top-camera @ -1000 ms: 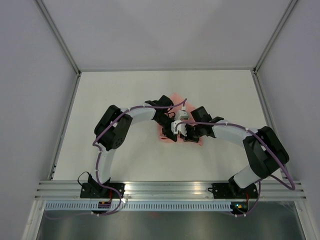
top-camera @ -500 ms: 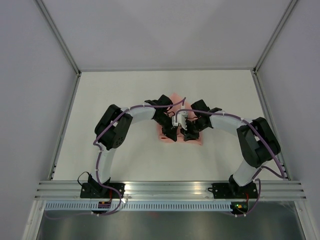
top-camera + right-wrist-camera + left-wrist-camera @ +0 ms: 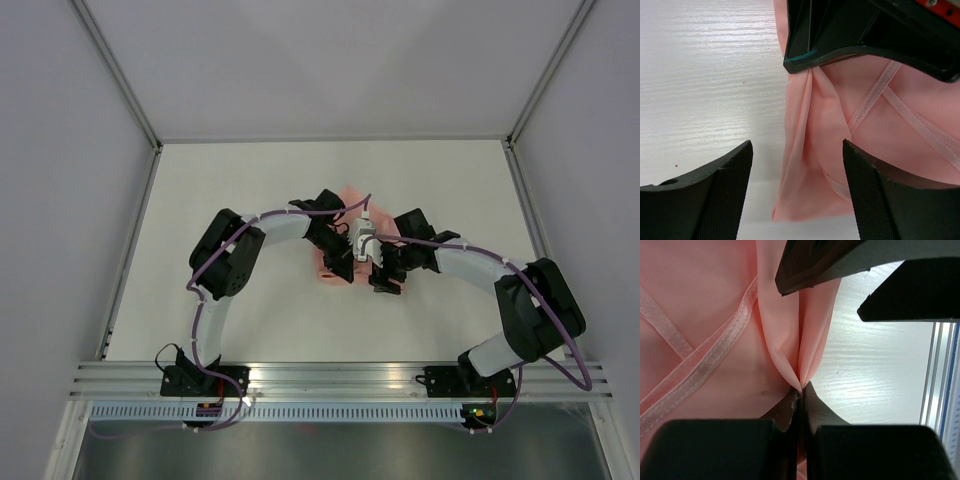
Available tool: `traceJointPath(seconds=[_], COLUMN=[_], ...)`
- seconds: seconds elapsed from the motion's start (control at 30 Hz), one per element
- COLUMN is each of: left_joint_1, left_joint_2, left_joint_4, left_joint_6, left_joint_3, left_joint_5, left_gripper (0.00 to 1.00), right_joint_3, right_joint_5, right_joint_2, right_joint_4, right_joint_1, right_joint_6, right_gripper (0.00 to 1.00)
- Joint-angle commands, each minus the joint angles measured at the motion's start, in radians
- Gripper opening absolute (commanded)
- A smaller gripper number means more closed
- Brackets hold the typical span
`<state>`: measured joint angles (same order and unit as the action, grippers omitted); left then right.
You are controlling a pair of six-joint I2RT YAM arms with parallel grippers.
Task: Fold the napkin, place the utensils inside, and roll it up
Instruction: Roll the napkin at the center of the board.
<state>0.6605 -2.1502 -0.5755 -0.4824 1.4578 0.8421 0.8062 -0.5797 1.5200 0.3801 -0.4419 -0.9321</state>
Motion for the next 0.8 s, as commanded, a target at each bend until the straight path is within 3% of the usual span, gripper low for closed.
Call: traceJointPath(seconds=[0.0, 0.37, 0.47, 0.57, 0.6, 0.67, 0.77], left_joint_1=[-0.001, -0.001, -0.001, -0.002, -0.001, -0.001, -0.002], left_joint_2=[-0.037, -0.042, -0.04, -0.039, -0.039, -0.039, -0.04], left_joint_4=[-0.027, -0.027, -0.027, -0.027, -0.027, -0.027, -0.027], left_joint_6=[-0.025, -0.032, -0.032, -0.032, -0.032, -0.03, -0.028], left_joint_3=[-0.004, -0.001, 0.001, 0.003, 0.003, 0.001, 0.001], left_joint_5=[-0.038, -0.035, -0.035, -0.037, -0.037, -0.037, -0.038], left_gripper=[0.02, 0.02, 0.02, 0.02, 0.02, 0.02, 0.02], right_joint_3=[0.002, 0.079, 0.111, 0.107, 0.106, 0.102, 0.097], right_joint_5=[-0.031, 0.04, 0.044, 0.052, 0.053, 0.055, 0.055], right_joint_2=[-0.007, 0.121, 0.149, 0.147, 0.146, 0.146, 0.143], right_joint_4=[-0.099, -0.118, -0.075, -0.043, -0.027, -0.001, 0.017], right_joint_1=[0.003, -0.027, -0.032, -0.031, -0.031, -0.031, -0.032], right_joint_6=[-0.017, -0.024, -0.025, -0.033, -0.033, -0.034, -0.031], right_gripper=[0.79, 0.82, 0.76, 0.6, 0.45, 0.28, 0.15])
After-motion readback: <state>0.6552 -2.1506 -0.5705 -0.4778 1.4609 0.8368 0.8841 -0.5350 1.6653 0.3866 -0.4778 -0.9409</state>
